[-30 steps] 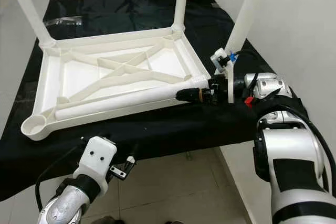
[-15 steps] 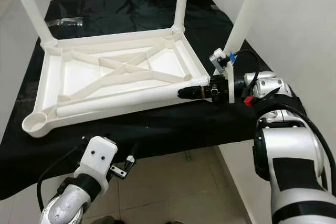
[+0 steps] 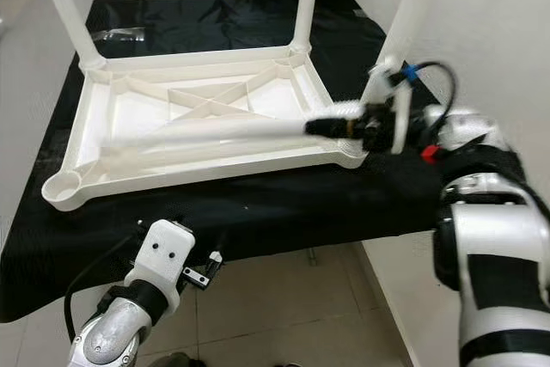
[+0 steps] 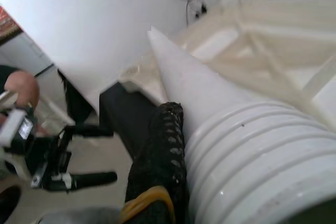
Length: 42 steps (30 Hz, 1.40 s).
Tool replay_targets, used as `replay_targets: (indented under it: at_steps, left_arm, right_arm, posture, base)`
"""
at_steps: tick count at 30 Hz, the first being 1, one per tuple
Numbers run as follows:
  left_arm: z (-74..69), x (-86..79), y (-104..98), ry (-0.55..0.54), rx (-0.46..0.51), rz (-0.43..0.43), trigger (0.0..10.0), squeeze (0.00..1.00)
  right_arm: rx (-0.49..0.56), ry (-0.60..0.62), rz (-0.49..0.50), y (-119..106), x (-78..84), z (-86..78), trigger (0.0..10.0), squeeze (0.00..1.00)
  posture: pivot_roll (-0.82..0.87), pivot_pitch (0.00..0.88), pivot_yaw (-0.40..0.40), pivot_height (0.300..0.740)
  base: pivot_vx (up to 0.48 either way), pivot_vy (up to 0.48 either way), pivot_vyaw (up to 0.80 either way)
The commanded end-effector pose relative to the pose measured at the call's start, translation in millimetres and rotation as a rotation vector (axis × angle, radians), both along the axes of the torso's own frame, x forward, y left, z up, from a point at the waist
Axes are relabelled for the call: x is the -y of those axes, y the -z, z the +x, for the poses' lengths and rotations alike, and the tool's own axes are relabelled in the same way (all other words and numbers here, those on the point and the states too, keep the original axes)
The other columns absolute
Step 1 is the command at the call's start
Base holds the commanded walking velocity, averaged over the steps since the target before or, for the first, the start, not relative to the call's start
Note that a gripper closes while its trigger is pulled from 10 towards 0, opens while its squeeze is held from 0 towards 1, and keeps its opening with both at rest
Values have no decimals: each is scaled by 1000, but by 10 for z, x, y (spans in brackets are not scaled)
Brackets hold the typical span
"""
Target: Building children table
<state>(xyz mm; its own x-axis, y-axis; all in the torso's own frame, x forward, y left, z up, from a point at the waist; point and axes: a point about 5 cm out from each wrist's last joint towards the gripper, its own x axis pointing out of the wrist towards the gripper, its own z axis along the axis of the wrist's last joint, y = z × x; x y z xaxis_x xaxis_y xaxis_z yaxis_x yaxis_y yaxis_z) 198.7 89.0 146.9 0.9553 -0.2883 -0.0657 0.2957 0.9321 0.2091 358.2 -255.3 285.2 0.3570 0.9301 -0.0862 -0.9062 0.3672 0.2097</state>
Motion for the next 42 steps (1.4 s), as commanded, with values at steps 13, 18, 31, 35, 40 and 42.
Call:
replay_targets:
  at_steps: [13,18,31,35,40,42]
  left_arm:
    - [149,-131,-330,-29,73,-272,10000,1000]
    - [277,-213,-616,-34,178,-375,10000,1000]
    - [330,-33,-795,158,177,-453,10000,0]
    - [294,13,-801,231,150,-464,10000,0]
    - [328,-10,-870,218,179,-485,10000,0]
    - [345,-33,-885,202,191,-485,10000,0]
  right_arm:
    - [-44,-178,543,144,-211,-166,0,0]
    - [-123,-177,612,428,-381,-198,0,0]
    - [-245,-169,712,752,-687,-386,0,0]
    - [-284,-138,729,838,-720,-398,0,0]
    - [-317,-121,753,880,-747,-397,0,0]
    - [-325,-121,759,885,-757,-405,0,0]
  posture:
    - [124,83,-58,740]
    - [121,63,-60,740]
    - [106,42,-55,740]
    - [105,34,-56,740]
    - [106,28,-63,740]
    - [106,37,-64,740]
  base:
    - [0,0,0]
    - [0,0,0]
    - [0,0,0]
    - [0,0,0]
    - [0,0,0]
    - [0,0,0]
